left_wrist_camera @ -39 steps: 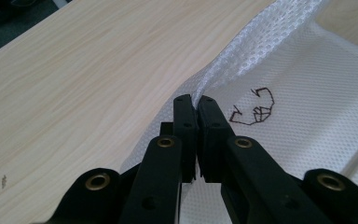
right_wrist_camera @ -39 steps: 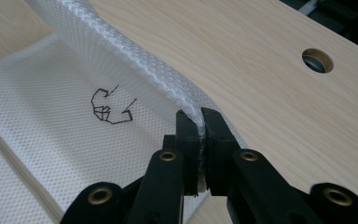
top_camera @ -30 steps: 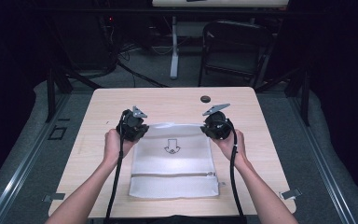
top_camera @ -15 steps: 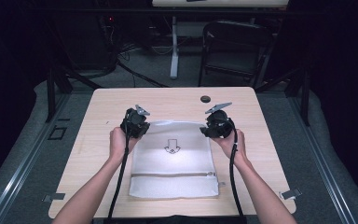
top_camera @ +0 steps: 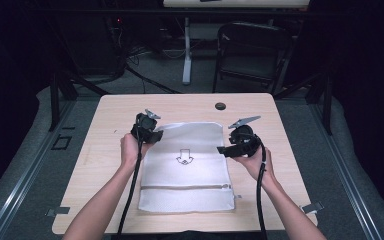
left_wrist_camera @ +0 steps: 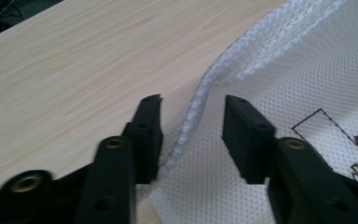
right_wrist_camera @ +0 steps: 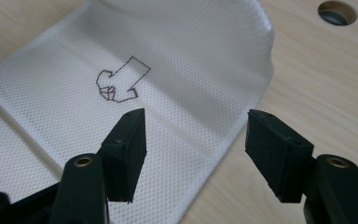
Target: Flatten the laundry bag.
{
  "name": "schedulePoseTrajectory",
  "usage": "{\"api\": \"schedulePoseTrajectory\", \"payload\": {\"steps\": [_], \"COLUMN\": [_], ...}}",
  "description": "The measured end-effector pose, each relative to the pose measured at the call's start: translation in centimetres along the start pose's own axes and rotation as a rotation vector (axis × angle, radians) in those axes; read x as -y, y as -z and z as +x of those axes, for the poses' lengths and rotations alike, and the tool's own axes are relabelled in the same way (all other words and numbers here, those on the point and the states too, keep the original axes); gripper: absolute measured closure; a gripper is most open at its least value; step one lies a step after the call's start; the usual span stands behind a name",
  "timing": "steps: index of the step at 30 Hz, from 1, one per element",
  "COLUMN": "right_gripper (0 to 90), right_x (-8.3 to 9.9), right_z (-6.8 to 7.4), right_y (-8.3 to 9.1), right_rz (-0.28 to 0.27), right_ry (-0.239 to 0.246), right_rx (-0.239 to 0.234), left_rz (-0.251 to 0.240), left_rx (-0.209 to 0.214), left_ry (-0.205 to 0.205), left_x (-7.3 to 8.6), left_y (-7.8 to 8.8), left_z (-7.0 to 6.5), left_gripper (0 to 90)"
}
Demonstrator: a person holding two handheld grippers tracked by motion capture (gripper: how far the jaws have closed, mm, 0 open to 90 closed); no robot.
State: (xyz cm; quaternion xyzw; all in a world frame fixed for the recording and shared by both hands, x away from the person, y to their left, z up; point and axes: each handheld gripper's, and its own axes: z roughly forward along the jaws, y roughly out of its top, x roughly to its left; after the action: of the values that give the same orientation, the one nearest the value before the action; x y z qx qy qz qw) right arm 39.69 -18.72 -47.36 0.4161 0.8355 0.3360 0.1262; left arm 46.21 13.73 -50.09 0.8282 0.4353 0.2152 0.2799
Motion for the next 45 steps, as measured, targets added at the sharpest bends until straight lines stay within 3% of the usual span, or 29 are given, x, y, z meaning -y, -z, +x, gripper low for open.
{"api": "schedulePoseTrajectory", "payload": {"steps": [2,5,8,11,15,18,22,24,29,33,37,40,45], "right_gripper": [38.1,36.9,34.6,33.1,31.5,29.9,27.1,27.1,27.7,31.8,43.2,53.3,74.7], "right_x": [0.5,1.4,2.0,2.3,2.7,2.9,3.2,3.2,3.4,3.7,4.0,4.3,4.8], "right_z": [0.2,0.6,0.8,1.1,1.1,1.1,1.2,1.1,1.2,1.3,1.3,1.3,1.4], "right_y": [-0.1,-0.4,-0.7,-0.8,-0.7,-0.7,-0.9,-0.8,-1.0,-1.4,-1.9,-2.1,-1.7], "right_rz": [0.029,0.067,0.078,0.087,0.078,0.084,0.089,0.092,0.095,0.107,0.134,0.146,0.169], "right_ry": [0.008,0.034,0.034,0.039,0.033,0.022,0.018,0.017,0.017,0.014,0.034,0.033,0.049], "right_rx": [-0.023,-0.046,-0.068,-0.081,-0.090,-0.092,-0.097,-0.097,-0.102,-0.119,-0.125,-0.120,-0.134], "left_rz": [-0.006,0.019,0.020,0.008,0.017,-0.003,-0.010,-0.016,-0.039,-0.048,-0.040,-0.029,-0.028], "left_rx": [0.004,-0.008,-0.015,-0.013,0.033,0.053,0.065,0.047,0.080,0.111,0.171,0.217,0.251], "left_ry": [0.015,0.015,0.033,0.047,0.054,0.049,0.038,0.039,0.040,0.015,-0.006,-0.025,-0.049], "left_x": [0.1,0.0,0.1,0.1,0.2,0.5,1.0,1.1,1.6,2.5,3.6,4.2,5.1], "left_y": [0.1,0.3,0.4,0.6,1.3,2.0,3.0,3.5,4.7,5.3,5.5,5.6,5.7], "left_z": [0.0,0.1,0.3,0.4,0.5,0.2,-0.3,-0.5,-0.7,-2.0,-3.5,-4.5,-5.8], "left_gripper": [51.1,35.9,24.1,18.3,12.7,9.7,4.0,1.1,0.3,1.5,3.4,4.6,9.1]}}
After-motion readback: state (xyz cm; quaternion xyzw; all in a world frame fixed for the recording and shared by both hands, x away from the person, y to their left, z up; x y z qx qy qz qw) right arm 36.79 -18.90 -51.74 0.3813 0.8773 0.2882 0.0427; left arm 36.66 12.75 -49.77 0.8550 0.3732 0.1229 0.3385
